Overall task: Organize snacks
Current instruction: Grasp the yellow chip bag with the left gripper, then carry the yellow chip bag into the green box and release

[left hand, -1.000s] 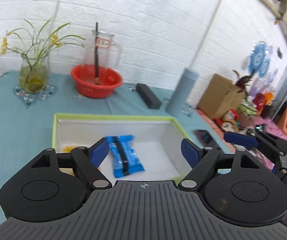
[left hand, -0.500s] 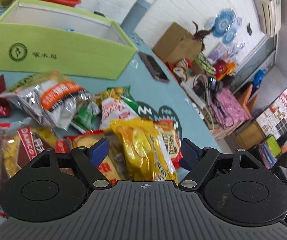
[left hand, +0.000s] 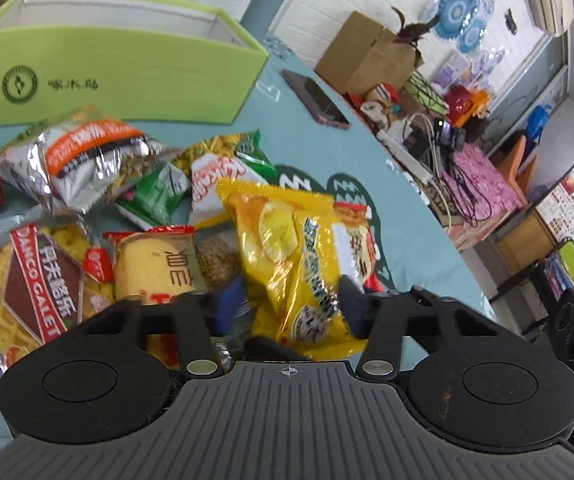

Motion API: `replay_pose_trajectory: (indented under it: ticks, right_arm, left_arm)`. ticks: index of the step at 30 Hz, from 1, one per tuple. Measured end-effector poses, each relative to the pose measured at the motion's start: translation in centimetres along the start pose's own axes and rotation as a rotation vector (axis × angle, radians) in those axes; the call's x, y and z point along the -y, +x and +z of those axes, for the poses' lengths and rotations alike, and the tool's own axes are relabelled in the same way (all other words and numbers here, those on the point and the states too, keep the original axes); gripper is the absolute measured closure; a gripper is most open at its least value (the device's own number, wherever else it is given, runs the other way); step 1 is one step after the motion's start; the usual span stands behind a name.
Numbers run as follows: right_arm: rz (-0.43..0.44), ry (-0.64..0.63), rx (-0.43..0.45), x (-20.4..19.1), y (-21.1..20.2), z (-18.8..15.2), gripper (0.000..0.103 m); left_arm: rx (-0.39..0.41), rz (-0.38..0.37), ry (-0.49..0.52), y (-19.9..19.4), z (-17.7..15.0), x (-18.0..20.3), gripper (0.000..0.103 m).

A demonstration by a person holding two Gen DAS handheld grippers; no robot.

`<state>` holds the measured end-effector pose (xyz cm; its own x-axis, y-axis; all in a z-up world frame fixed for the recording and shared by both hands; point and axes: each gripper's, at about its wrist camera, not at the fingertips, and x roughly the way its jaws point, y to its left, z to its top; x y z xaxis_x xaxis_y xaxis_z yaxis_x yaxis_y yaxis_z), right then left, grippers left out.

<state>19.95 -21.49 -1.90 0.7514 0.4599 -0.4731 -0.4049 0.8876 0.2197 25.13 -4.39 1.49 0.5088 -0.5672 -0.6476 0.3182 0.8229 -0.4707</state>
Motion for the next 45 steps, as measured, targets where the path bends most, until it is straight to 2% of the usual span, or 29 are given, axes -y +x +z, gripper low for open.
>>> replay_pose_trajectory:
  ticks: [3,9,12,14,17,21,25,28,32,34,35,36,38,41,42,45]
  right_arm:
    - [-0.03,-0.047,0.005,-1.0,-0.8,0.2,0.032]
    - [-0.05,-0.131,0.078,-2.3,-2.0,2.4,0.032]
    - [-0.033,-0.143,0.084,-2.3,-1.3,3.5,0.032]
    - [-0.025,-0.162,0.079,-2.5,-0.5,4.3,0.032]
    - [-0.015,-0.218,0.088,-2.9,1.0,6.4,0.032]
    - [-0.025,-0.318,0.133,-3.2,3.9,11.0,0.032]
    - [-0.018,-0.357,0.123,-2.1,8.4,15.6,0.032]
    - [-0.006,-0.347,0.076,-0.7,12.4,18.0,0.032]
    - [0.013,-0.298,-0.016,1.5,17.6,19.4,0.032]
    - [0.02,-0.272,-0.05,2.6,19.7,19.5,0.032]
    - [0.023,-0.26,-0.058,3.1,20.5,19.5,0.029]
    - [0.025,-0.25,-0.059,3.5,21.0,19.5,0.022]
    - [0.013,-0.232,-0.048,4.1,20.9,19.5,0.018]
    - [0.013,-0.228,0.006,4.5,18.0,19.3,0.009]
    - [0.01,-0.231,0.027,4.4,16.6,19.2,0.01]
    - [-0.002,-0.226,0.085,4.1,11.9,17.9,0.009]
  left_arm:
    - [0.026,-0.021,0.007,-0.9,-0.1,0.4,0.089]
    - [0.107,-0.038,0.03,-3.2,1.9,1.1,0.088]
    - [0.11,-0.028,0.007,-3.4,2.6,0.4,0.086]
    - [0.112,-0.023,-0.003,-3.5,3.8,-0.3,0.086]
    - [0.148,-0.009,0.008,-3.9,7.1,-0.9,0.086]
    - [0.219,0.038,0.06,-3.8,12.8,-1.2,0.085]
    - [0.229,0.108,0.085,-1.4,17.9,-2.7,0.085]
    - [0.196,0.14,0.075,1.5,20.9,-4.7,0.085]
    - [0.12,0.155,0.033,6.2,23.3,-7.8,0.084]
    - [0.108,0.163,0.023,7.7,23.9,-9.0,0.078]
    - [0.107,0.174,0.018,8.2,24.1,-9.5,0.073]
    - [0.108,0.19,0.011,8.4,24.2,-9.8,0.062]
    - [0.13,0.194,0.005,7.5,24.1,-10.0,0.055]
    - [0.182,0.179,0.022,4.7,23.0,-9.1,0.043]
    - [0.203,0.174,0.029,3.5,22.3,-8.6,0.038]
    - [0.244,0.136,0.053,0.1,19.3,-6.7,0.034]
